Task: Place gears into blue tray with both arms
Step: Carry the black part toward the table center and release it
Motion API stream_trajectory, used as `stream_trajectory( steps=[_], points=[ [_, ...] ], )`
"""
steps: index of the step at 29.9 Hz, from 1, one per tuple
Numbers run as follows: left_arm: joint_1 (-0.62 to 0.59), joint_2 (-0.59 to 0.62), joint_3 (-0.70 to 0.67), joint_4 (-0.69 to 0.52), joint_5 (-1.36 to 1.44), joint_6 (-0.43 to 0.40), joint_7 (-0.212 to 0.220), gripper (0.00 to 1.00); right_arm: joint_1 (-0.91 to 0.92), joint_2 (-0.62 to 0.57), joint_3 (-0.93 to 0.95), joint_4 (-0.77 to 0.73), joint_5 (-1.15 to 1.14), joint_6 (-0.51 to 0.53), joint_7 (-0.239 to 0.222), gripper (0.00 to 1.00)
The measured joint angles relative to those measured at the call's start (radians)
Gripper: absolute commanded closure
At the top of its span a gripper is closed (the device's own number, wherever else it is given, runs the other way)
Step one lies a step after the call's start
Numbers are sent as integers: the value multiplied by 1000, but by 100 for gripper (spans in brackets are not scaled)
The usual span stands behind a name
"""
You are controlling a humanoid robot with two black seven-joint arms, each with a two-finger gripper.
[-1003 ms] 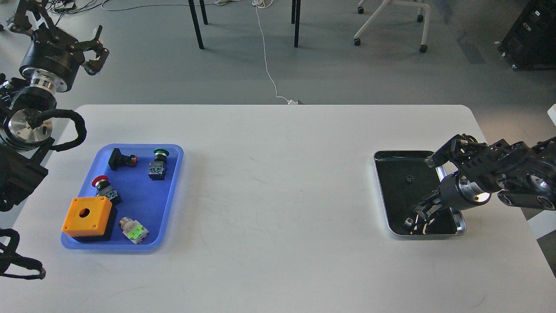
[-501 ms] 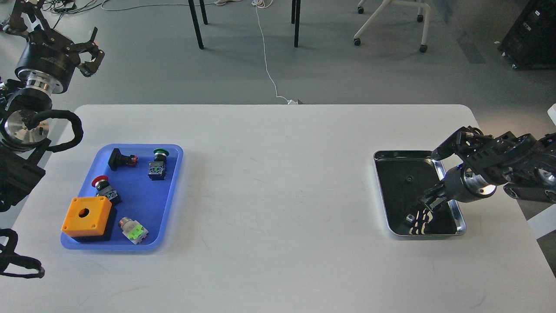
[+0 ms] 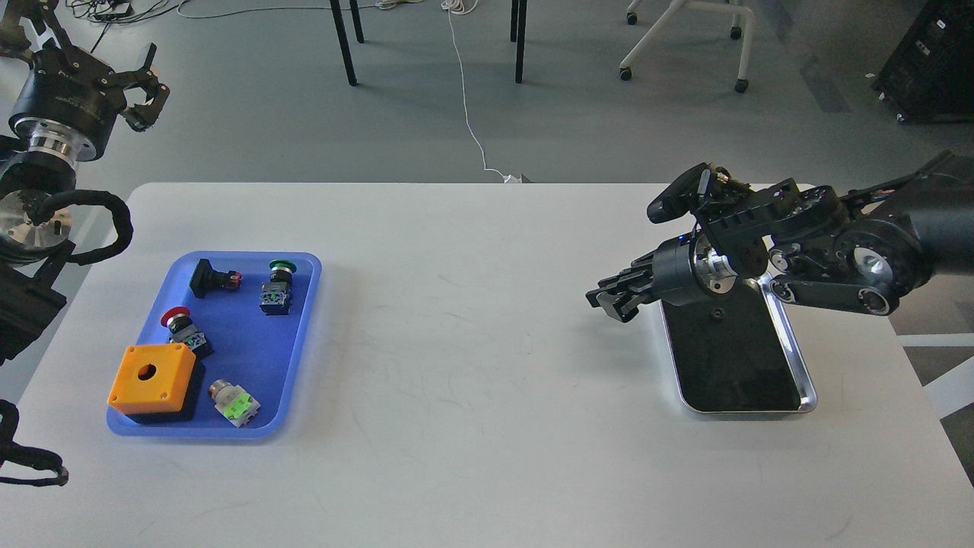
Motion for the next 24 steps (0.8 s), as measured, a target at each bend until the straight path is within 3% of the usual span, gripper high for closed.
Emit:
stream_trajectory(
  steps=[8,15,24],
  points=[
    [7,9,3,0,5,0,6,2,-163,110,132,-50,-9,-162,21,86],
    [7,9,4,0,7,0,7,2,-323,281,178,-256,-13,-297,48,86],
    [3,6,28,0,8,0,7,2,-412,302,179,-343,-13,-359,48,85]
  ],
)
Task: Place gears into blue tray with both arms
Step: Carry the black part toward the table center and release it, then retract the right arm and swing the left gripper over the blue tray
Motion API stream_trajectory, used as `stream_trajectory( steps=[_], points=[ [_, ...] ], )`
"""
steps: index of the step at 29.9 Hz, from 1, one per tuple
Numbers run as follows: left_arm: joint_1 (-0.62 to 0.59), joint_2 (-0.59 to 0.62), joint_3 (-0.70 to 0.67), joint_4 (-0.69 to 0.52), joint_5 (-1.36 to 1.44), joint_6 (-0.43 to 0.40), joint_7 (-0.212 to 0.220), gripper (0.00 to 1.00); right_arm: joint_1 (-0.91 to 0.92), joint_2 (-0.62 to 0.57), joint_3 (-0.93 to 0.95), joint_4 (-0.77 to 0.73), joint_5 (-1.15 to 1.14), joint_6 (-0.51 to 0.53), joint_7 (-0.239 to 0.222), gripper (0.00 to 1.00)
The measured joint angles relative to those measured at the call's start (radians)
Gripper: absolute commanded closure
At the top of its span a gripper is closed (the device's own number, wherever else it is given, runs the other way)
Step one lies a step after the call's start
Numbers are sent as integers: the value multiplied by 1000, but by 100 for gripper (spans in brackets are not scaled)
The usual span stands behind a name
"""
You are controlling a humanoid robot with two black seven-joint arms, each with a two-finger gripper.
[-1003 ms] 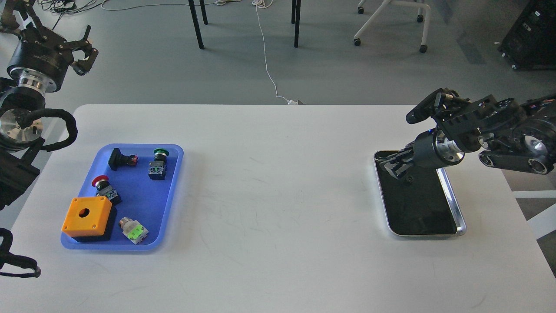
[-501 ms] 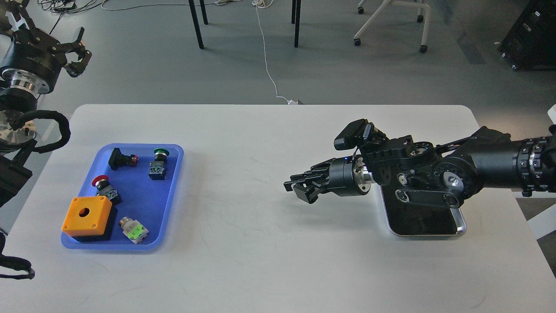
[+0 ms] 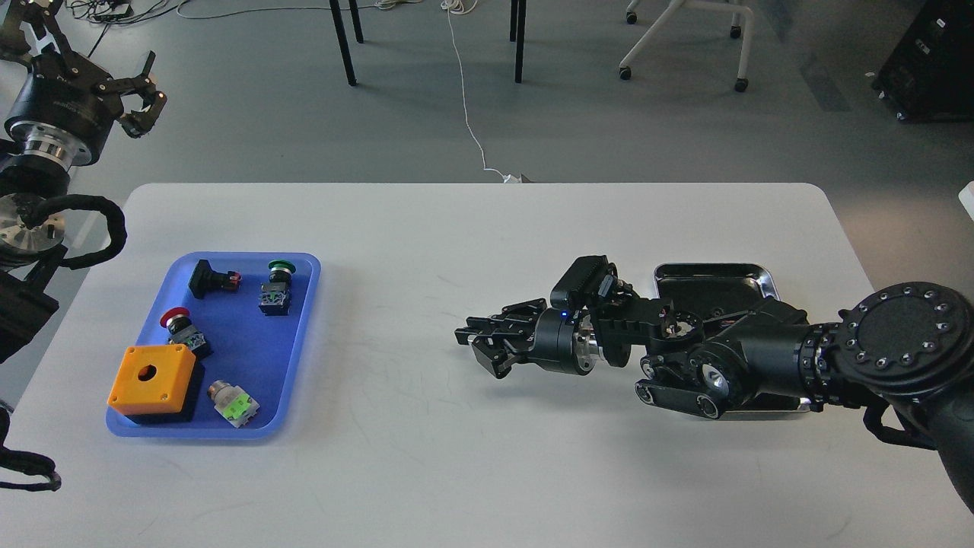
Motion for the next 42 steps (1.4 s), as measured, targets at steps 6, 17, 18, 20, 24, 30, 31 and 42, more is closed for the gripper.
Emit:
stream_trajectory(
  steps=[6,17,18,20,24,30,31,42],
  points=[
    [-2,-1,1,-1,-1,0,-2,2,-4,0,0,-16,-1,-3,0,62],
    [-2,10,1,-1,-2,0,-1,2,6,0,11,1,10,0,0,14],
    [-2,10,1,-1,-2,0,0,2,8,0,20,2,10,0,0,11],
    [-4,10,1,-1,-2,0,1,2,11,0,55,5,11,0,0,5],
    [-10,11,1,-1,-2,0,3,2,26,0,234,2,13,9,0,2],
    [-20,5,2,-2,0,21,7,2,33,-55,552,-1,15,94,0,2],
    [-26,5,3,-3,1,22,8,2,30,-76,596,-2,17,114,0,2],
    [-146,-8,144,-37,165,10,7,2,8,-387,806,-5,350,238,0,2]
  ],
)
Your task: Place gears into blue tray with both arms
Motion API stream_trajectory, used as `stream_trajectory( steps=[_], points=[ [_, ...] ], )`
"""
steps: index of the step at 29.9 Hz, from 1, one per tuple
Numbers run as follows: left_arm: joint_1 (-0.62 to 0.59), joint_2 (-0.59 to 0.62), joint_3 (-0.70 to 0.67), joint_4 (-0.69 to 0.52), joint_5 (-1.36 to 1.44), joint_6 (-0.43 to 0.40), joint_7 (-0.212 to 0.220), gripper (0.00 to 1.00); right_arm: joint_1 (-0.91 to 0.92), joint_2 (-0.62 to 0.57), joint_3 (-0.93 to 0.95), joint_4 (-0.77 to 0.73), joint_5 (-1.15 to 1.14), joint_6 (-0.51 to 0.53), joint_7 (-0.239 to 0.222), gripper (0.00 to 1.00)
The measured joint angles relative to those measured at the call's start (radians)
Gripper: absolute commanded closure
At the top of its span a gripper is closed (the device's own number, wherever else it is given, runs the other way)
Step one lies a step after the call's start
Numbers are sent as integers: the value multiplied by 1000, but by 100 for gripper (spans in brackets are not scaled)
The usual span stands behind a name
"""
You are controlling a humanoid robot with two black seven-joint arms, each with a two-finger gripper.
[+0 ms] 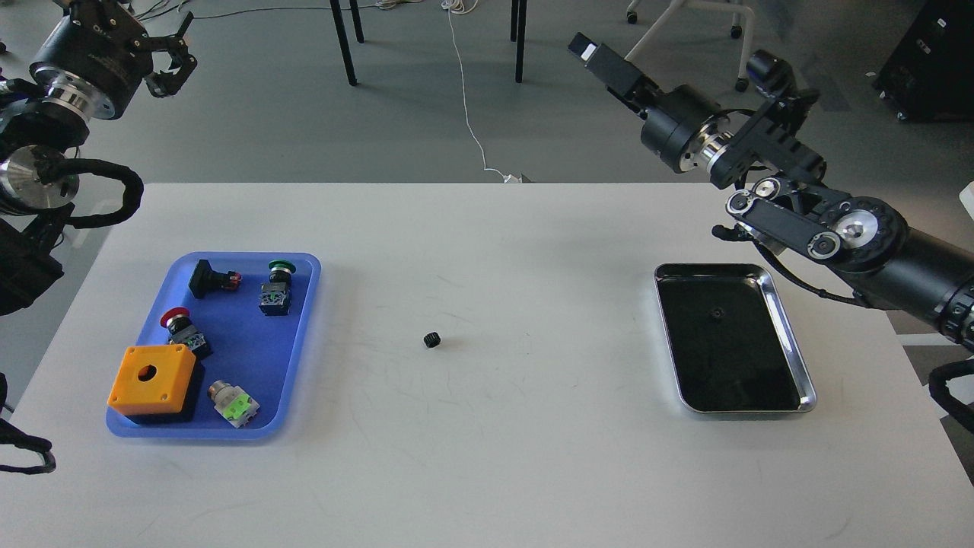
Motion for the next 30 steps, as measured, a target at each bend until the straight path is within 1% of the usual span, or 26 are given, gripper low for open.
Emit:
stream_trajectory(
  steps=[5,10,13,18,22,26,30],
  points=[
    [-7,0,44,-136,163,11,-7,2,-16,-126,4,-28,228,79,0,2],
    [-5,1,47,-289,435,14,-8,2,-81,-202,30,-66,391,150,0,2],
    [4,10,51,-414,608,14,-8,2,-135,-236,68,-84,493,211,0,2],
    [57,33,64,-636,936,35,-9,3,-199,-303,124,-106,648,360,0,2],
    [128,49,68,-778,1248,46,-13,7,-231,-344,135,-106,756,463,0,2],
    [189,38,69,-827,1535,92,-30,11,-261,-366,137,-107,839,520,0,2],
    [218,30,132,-823,1766,198,-92,16,-307,-369,161,-106,880,555,0,2]
  ],
)
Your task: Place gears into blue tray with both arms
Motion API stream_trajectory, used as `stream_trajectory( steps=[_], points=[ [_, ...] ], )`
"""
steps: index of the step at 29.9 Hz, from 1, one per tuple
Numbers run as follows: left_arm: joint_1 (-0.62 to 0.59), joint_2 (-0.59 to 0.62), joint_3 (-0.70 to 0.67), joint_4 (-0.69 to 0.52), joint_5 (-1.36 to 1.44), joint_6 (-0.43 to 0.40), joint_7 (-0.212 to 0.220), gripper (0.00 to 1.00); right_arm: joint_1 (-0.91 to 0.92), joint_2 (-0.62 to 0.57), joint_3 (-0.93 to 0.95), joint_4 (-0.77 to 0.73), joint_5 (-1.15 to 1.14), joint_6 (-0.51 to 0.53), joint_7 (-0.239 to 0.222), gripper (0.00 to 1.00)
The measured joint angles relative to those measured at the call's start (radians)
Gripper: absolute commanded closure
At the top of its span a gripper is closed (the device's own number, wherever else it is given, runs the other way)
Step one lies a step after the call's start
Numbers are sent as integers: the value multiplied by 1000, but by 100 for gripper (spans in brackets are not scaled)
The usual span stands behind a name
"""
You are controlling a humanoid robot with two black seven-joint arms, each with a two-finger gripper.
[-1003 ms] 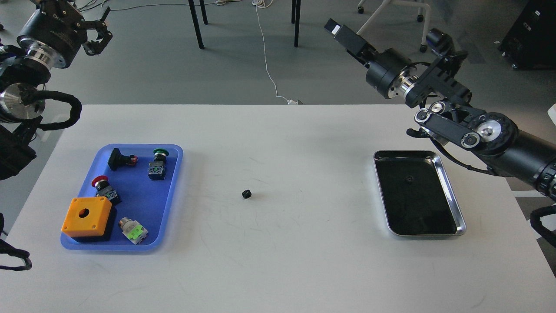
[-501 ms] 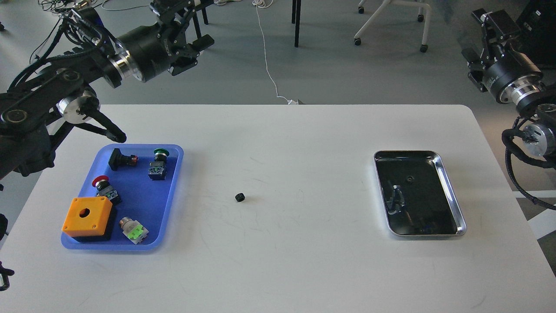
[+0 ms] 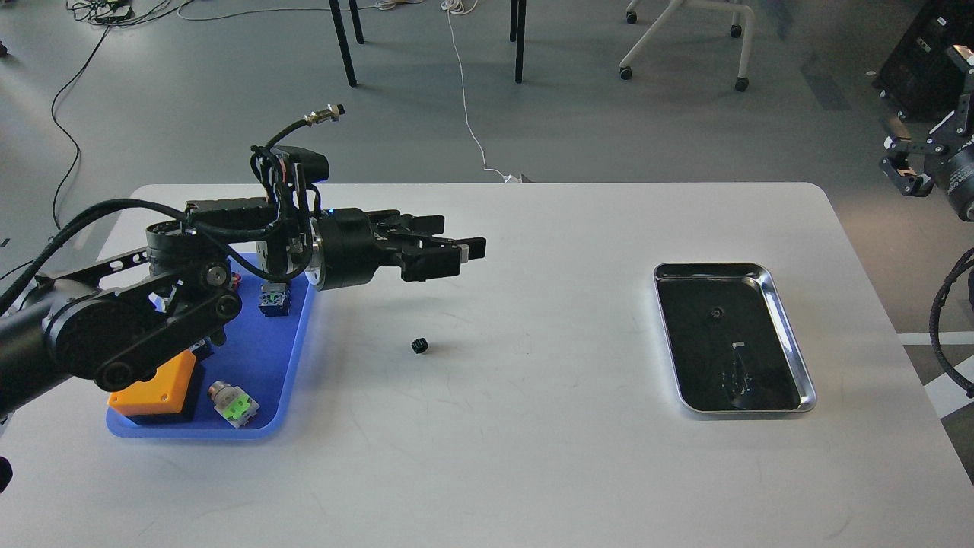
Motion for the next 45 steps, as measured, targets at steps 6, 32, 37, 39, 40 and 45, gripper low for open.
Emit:
stream_trajectory(
  steps=[6,32,37,39,40,45],
  points=[
    [2,-22,177,84,251,168,-38,25,-122,-9,83,-1,29,63,0,2],
    [7,-115,355,372,309,307,-40,70,-157,-2,142,14,31,66,0,2],
    [15,-113,355,374,309,317,-41,80,-156,-1,147,15,31,66,0,2],
    [16,-111,355,374,309,318,-51,85,-154,-1,148,15,30,66,0,2],
    [16,-111,355,374,309,318,-56,88,-153,-1,148,15,30,66,0,2],
    [17,-108,355,374,311,318,-66,95,-147,-1,148,15,29,66,0,2]
  ],
)
